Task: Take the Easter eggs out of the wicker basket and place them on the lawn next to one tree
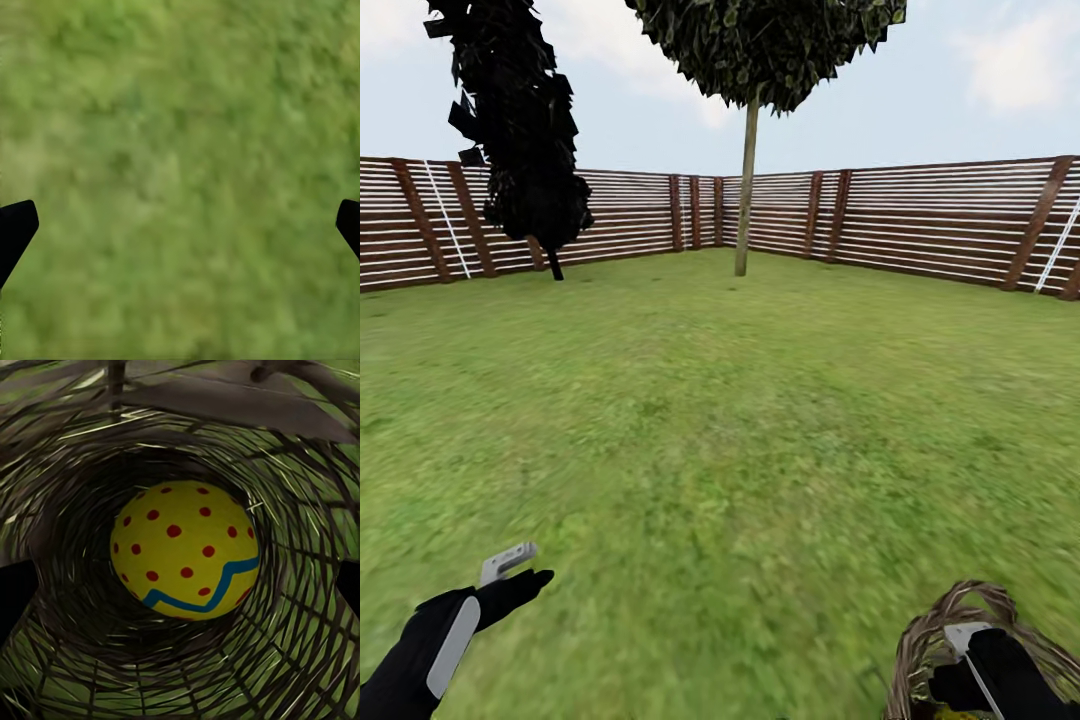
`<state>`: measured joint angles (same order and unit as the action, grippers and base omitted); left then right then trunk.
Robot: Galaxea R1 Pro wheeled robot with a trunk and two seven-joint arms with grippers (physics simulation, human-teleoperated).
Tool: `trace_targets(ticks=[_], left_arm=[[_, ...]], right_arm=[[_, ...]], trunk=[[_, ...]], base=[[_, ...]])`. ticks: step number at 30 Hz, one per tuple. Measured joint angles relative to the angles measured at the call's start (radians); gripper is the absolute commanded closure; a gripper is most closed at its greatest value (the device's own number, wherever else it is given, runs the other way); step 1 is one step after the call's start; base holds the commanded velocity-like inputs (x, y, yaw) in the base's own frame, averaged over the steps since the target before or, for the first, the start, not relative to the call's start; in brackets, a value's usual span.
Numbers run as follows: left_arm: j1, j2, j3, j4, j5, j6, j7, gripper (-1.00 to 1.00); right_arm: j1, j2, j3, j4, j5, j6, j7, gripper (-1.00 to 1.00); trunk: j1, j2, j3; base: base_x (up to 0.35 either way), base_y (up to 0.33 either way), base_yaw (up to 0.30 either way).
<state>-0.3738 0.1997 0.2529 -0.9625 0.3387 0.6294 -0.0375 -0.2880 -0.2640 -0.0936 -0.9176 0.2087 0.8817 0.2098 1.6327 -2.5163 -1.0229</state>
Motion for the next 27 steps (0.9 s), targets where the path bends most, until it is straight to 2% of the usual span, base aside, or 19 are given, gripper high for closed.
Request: trace_targets(ticks=[27], left_arm=[[0.000, -0.003, -0.005, 0.000, 0.000, 0.000, 0.000, -1.00]], right_arm=[[0.000, -0.003, -0.011, -0.021, -0.009, -0.005, 0.006, -1.00]], trunk=[[0.012, -0.006, -0.104]], base=[[0.000, 0.000, 0.000]])
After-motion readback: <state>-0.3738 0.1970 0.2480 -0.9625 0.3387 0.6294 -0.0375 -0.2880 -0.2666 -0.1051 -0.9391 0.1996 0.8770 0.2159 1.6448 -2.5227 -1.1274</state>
